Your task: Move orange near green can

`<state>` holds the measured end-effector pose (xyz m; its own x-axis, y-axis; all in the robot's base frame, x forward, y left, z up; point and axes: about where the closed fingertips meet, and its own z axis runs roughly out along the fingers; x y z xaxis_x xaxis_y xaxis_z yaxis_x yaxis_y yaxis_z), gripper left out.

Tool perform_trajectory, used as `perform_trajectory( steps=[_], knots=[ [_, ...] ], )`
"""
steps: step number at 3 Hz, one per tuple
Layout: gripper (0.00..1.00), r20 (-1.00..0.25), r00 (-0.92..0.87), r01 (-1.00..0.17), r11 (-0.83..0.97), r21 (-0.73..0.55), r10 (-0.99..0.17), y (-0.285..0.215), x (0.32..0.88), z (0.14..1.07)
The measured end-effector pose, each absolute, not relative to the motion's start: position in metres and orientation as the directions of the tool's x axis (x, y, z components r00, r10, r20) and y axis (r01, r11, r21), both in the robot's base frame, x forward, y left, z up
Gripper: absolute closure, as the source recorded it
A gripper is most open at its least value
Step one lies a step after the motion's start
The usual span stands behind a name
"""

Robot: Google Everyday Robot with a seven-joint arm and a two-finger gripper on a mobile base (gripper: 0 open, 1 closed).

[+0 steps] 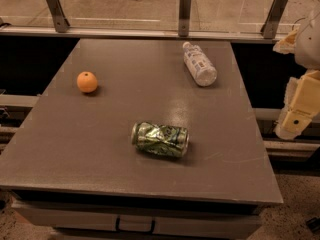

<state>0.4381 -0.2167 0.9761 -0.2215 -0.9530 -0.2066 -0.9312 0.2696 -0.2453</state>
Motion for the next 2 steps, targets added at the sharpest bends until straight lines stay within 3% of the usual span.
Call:
perform_trajectory(
  steps=[1,2],
  knots=[
    [0.0,-0.207,-0.221,-0.931,0.27,-0.246,-0.953,-0.217,0.438,0.976],
    [0.0,-0.264,-0.131,-0.947,0.2,-0.252,-0.956,-0.169,0.462,0.968]
  ],
)
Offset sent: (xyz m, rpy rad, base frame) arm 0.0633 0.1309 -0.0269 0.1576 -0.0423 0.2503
